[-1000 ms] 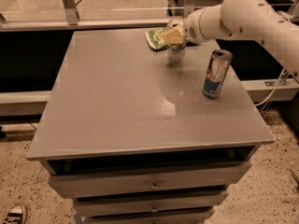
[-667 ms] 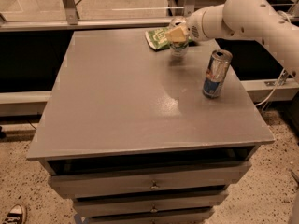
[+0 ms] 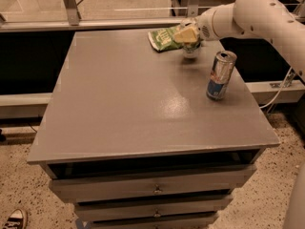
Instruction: Move 7up can near green jalapeno chip bag
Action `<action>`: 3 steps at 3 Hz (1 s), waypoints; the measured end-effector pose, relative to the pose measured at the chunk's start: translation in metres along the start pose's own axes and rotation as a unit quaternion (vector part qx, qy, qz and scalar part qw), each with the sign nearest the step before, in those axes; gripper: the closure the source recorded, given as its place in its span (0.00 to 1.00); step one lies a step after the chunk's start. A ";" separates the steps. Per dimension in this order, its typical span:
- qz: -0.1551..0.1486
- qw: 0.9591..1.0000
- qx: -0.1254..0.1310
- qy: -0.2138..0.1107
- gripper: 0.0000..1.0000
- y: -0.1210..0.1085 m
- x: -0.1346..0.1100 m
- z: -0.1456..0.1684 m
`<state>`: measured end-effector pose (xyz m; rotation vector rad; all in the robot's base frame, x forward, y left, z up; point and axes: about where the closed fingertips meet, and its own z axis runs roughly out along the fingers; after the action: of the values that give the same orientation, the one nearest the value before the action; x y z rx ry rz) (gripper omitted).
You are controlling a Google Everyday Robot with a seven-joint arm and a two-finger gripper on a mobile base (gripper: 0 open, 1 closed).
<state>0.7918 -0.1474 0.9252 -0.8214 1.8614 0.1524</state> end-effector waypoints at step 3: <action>0.014 1.000 0.006 -0.005 0.00 -0.004 0.006 -0.032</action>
Offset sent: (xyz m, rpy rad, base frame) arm -0.0068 -0.0213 -0.0204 0.0165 0.0248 -0.0423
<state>0.7681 -0.1679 0.9354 -0.7840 1.8633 0.1623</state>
